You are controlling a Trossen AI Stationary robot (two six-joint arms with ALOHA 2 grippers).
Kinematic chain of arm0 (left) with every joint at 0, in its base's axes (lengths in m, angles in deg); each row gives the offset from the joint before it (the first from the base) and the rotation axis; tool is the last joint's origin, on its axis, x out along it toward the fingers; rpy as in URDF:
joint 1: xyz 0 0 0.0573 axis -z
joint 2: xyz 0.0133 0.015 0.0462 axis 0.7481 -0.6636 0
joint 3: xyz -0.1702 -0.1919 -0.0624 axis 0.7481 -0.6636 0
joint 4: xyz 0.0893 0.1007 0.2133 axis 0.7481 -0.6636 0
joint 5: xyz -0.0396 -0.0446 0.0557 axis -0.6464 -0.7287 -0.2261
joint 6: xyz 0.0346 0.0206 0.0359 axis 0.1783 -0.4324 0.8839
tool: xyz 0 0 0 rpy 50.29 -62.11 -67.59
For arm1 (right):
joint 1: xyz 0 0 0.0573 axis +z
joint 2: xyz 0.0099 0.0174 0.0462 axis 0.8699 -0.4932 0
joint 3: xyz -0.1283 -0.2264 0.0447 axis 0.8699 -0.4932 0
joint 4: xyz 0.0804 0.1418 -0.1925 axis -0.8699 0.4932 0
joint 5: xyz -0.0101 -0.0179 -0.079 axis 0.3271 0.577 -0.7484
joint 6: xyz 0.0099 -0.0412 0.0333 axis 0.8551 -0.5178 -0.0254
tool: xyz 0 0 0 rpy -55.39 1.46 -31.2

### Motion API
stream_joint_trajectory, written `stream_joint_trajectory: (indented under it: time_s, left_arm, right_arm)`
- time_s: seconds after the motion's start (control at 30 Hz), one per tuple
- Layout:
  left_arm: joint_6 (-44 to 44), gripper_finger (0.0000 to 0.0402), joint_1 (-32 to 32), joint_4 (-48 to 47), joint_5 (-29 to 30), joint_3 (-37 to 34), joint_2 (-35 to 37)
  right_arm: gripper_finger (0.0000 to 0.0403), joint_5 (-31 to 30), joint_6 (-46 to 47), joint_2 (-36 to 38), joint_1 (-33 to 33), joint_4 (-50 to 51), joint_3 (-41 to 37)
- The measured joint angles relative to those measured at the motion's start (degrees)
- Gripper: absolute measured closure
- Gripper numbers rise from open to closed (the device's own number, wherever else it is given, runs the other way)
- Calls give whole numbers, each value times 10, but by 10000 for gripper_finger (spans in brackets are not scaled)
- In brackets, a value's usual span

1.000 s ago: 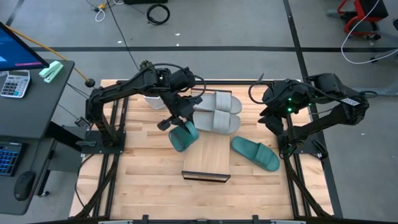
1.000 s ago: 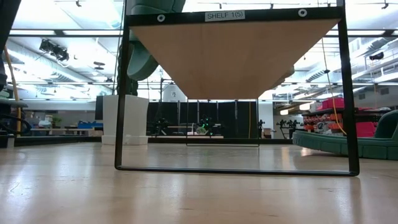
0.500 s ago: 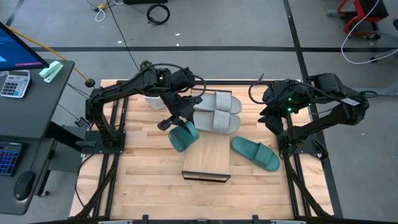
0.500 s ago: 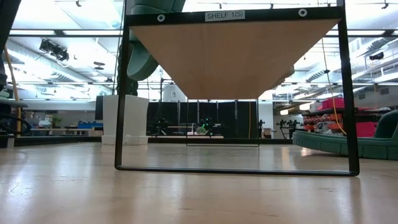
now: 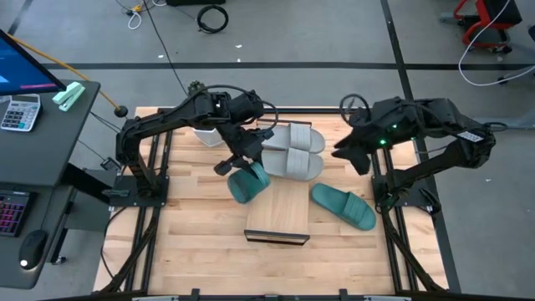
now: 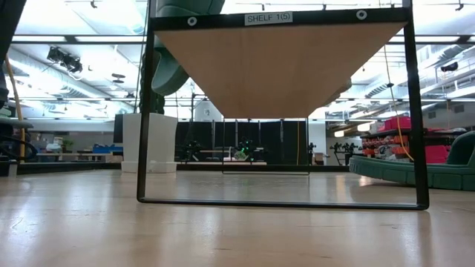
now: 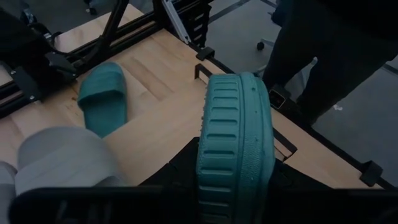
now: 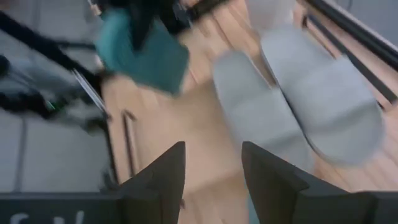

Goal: Pick and place slides into the shelf
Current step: Put the bottom green slipper onto the shelf

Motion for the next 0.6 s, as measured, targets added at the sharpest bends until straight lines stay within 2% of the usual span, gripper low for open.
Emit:
stream_joint_trajectory:
  time_s: [0.13, 0.33, 0.6]
  left_arm:
    - [0, 306, 0, 7, 13, 0, 0]
    - [-1, 304, 0, 25, 19, 0, -1]
    - [-1, 302, 0, 35, 21, -1, -1]
  right_arm:
    - [234, 0, 14, -26, 2, -40, 0]
    - [215, 0, -6, -71, 30, -42, 0]
    - [198, 0, -23, -57, 42, -42, 0]
